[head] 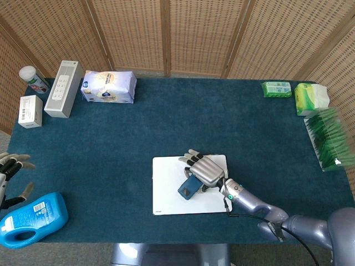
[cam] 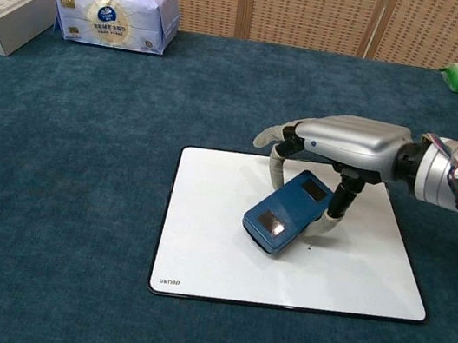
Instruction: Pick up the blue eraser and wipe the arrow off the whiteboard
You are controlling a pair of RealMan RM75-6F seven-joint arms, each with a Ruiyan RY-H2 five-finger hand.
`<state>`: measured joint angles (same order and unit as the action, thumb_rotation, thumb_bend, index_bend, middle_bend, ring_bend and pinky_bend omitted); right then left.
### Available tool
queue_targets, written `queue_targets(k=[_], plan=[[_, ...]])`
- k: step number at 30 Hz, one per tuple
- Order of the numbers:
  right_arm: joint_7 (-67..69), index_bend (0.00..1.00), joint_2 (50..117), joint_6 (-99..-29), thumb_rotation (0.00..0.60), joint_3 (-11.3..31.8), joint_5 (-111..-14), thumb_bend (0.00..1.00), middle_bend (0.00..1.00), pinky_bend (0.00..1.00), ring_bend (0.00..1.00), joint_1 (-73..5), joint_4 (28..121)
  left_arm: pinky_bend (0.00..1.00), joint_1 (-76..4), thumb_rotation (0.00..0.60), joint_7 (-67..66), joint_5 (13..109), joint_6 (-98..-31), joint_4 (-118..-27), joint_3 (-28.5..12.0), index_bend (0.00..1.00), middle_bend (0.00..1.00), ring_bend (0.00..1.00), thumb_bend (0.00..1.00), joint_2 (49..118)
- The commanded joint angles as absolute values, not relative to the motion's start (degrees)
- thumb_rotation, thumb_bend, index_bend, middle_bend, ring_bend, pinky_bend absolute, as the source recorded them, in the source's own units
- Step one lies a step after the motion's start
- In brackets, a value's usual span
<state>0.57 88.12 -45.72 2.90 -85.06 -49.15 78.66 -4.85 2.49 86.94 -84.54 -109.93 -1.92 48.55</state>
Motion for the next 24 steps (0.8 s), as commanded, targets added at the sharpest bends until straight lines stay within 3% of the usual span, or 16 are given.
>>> queue_targets(k=[1,11,24], plan=[[0.8,0.61,89.0,-44.8,0.6,3.6,-84.7,0.07,0.13,0.0,0.0,-50.0,78.1,0.14,-4.7,0.6,2.7,86.8,-84.8,-109.8,-1.9,0.36,0.27,0.21,0.43,48.5],[2.6,0.61,90.8,-42.3,0.6,3.1,-84.0,0.07,0.13,0.0,0.0,-50.9,74.6,0.14,-4.1,0.6,3.5,87.1,-85.3,-109.4,-1.6,0.36,0.27,0.21,0.43,48.1],[-0.1,0.61,85.9,-45.1,0.6,1.0,-83.4,0.07,0.14,0.0,0.0,-47.6,79.5,0.14,-4.8,0.6,3.4,87.9,-84.9,-109.5,-1.7,0.36,0.27,0.21,0.43,48.5]])
